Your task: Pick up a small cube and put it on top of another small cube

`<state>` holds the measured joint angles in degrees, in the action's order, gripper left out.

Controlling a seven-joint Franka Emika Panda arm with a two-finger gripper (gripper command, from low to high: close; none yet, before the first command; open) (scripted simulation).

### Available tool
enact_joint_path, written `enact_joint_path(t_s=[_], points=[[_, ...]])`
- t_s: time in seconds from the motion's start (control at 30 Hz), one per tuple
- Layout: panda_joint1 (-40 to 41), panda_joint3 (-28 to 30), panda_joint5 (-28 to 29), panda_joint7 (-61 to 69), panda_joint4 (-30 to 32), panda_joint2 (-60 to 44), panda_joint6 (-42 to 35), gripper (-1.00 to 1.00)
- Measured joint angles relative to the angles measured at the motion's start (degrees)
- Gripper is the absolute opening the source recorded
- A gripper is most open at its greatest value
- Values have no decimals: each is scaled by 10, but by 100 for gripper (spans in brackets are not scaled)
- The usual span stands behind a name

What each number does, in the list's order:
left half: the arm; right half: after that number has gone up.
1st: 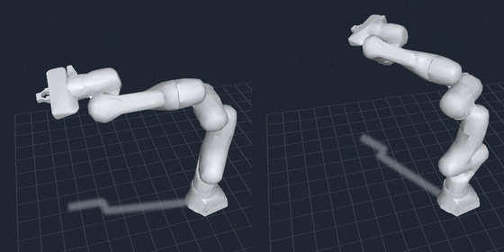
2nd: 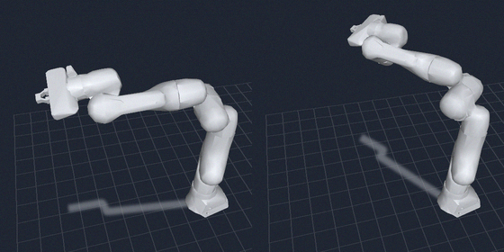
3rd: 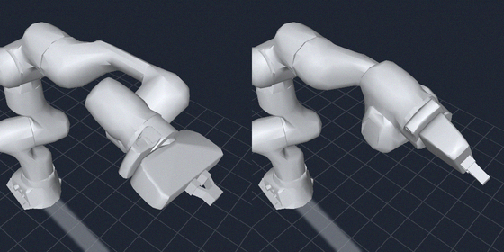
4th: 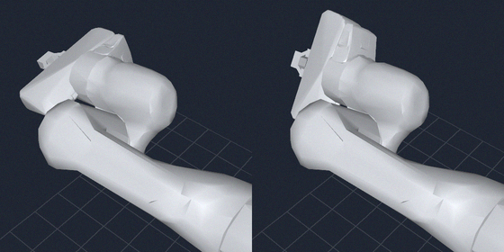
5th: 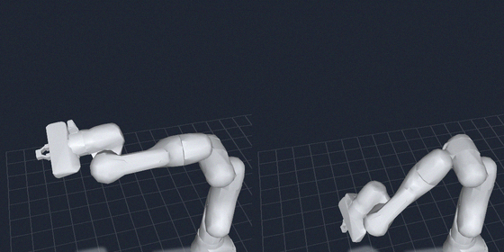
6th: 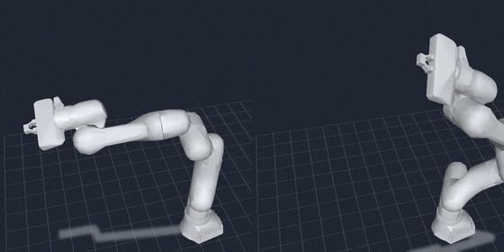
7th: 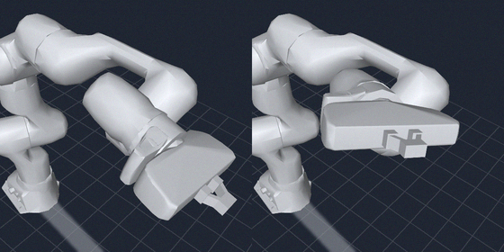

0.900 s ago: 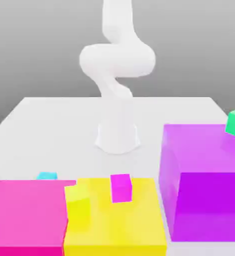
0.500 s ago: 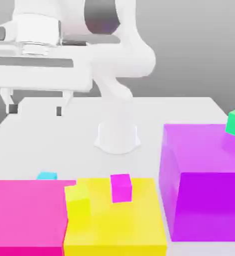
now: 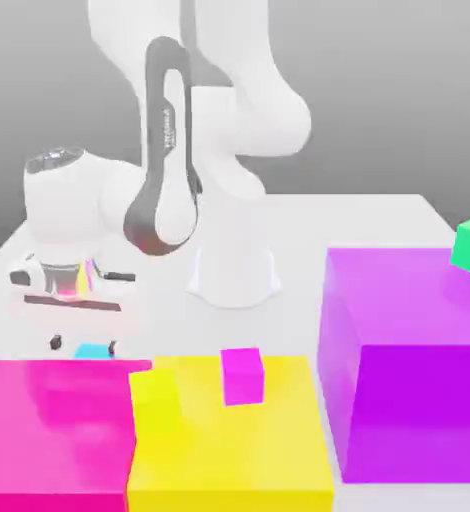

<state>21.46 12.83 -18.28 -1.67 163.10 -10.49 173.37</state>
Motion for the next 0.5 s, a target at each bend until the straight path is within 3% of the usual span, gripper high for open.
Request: enact_joint_path(t_s=[0.07,0.1,0.33,0.5], points=[[42,-50,-31,23,-5,-28,23,0],[62,-73,-41,30,-8,-41,34,-100],[69,-80,-41,30,-8,-44,35,-100],[4,7,45,-32,5,18,-12,-100]])
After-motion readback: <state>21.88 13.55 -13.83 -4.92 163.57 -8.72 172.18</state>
